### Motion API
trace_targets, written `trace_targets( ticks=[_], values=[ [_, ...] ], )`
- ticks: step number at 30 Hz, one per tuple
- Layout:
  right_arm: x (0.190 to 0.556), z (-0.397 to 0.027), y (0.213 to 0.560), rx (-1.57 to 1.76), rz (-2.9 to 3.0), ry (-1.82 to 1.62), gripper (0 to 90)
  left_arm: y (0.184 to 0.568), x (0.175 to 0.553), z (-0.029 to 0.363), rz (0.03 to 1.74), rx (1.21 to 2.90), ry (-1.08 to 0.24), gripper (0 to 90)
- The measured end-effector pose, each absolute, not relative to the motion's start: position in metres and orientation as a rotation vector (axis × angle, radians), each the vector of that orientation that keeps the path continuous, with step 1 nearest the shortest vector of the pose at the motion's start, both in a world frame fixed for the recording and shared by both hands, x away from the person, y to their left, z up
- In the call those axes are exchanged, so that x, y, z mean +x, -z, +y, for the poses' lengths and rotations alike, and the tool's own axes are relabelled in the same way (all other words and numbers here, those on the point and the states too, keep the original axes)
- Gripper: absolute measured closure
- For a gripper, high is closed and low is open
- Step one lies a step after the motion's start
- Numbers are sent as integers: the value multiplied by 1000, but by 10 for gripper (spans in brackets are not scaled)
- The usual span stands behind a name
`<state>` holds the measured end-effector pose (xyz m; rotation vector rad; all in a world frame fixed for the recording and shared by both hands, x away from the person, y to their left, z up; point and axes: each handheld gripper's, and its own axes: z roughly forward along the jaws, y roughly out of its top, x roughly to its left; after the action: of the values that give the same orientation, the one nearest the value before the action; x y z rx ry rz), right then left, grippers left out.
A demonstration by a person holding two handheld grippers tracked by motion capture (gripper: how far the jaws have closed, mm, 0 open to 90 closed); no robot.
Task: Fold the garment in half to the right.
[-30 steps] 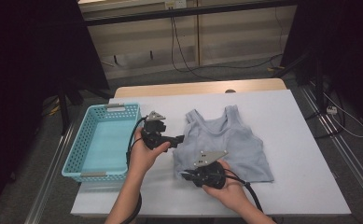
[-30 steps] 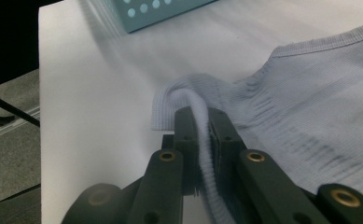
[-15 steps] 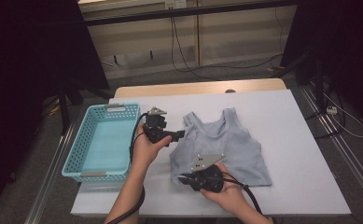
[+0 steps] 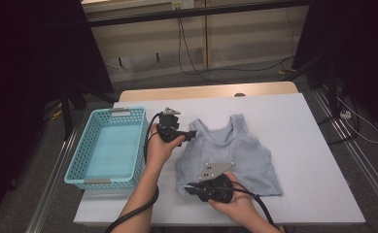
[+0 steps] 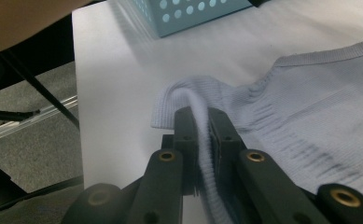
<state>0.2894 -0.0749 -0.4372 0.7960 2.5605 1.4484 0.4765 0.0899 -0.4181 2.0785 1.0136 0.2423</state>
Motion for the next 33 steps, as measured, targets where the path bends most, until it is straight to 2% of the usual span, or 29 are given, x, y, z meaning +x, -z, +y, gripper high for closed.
trace_targets(
  ticks=[9, 22, 31, 33],
  values=[
    [287, -75, 436, 791, 2567, -1473, 841, 435, 496, 84, 1050, 2087, -257, 271],
    [285, -76, 436, 780, 2573, -1520, 840, 448, 510, 72, 1076, 2116, -231, 274],
    [284, -76, 436, 769, 2582, -1510, 840, 454, 513, 57, 1111, 2130, -255, 352],
    [285, -76, 436, 766, 2581, -1505, 841, 454, 513, 56, 1132, 2106, -242, 425]
  ],
)
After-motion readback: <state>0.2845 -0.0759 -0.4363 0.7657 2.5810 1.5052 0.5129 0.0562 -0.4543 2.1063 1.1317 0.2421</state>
